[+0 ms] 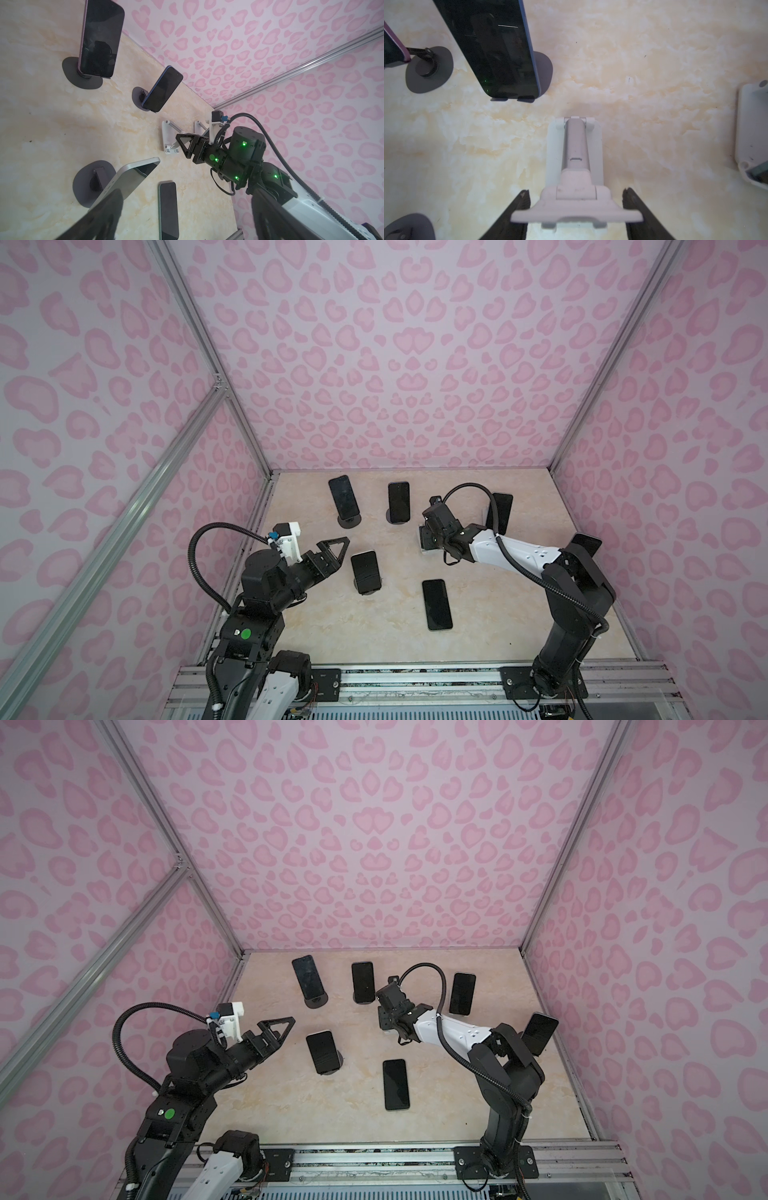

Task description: Remove the phone from the phone stand

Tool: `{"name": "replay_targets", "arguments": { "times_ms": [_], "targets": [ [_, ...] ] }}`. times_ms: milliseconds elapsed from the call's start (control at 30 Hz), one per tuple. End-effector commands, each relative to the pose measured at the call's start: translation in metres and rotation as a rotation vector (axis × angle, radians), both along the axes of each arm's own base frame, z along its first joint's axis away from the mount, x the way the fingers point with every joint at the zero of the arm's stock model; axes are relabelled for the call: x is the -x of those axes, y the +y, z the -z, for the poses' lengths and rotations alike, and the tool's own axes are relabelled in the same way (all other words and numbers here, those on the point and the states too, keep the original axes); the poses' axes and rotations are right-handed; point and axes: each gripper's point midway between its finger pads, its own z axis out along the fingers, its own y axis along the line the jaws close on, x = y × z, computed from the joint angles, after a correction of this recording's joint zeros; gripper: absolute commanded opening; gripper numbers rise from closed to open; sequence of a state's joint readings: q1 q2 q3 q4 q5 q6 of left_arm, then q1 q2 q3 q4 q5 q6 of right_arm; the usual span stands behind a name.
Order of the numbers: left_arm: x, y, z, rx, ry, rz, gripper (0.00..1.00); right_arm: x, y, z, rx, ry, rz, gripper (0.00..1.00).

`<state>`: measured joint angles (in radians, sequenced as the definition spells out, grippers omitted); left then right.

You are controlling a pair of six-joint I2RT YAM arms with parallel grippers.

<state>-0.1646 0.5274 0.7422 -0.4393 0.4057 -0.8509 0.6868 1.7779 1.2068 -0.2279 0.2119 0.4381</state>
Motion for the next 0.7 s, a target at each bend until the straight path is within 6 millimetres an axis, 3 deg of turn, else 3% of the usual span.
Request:
{"name": "replay_targets", "arguments": {
  "times_ms": [0,233,367,467,667],
  "targets": [
    [-0.001,0.007,0.004,0.004,0.006,-0.047,1.0,-0.017,-0.007,-0.02,0.025,-0.088,0.052,0.57],
    [-0.004,0.002,0.007,0.01,0.041,-0.021,0.99,-0.072,-0.045,-0.031,0.049,-0.123,0.164,0.57],
    [-0.005,0.007,0.011,0.003,0.037,-0.051,0.99,-0.125,-0.033,-0.031,0.022,-0.126,0.119,0.57],
    [-0.007,0.007,0.011,-0.002,0.035,-0.056,0.99,-0.156,-0.027,-0.017,0.045,-0.084,0.113,0.57],
    [-0.014,0.006,0.013,-0.03,0.043,-0.048,0.99,-0.189,-0.016,0.01,0.099,-0.011,0.115,0.56]
  ]
}}
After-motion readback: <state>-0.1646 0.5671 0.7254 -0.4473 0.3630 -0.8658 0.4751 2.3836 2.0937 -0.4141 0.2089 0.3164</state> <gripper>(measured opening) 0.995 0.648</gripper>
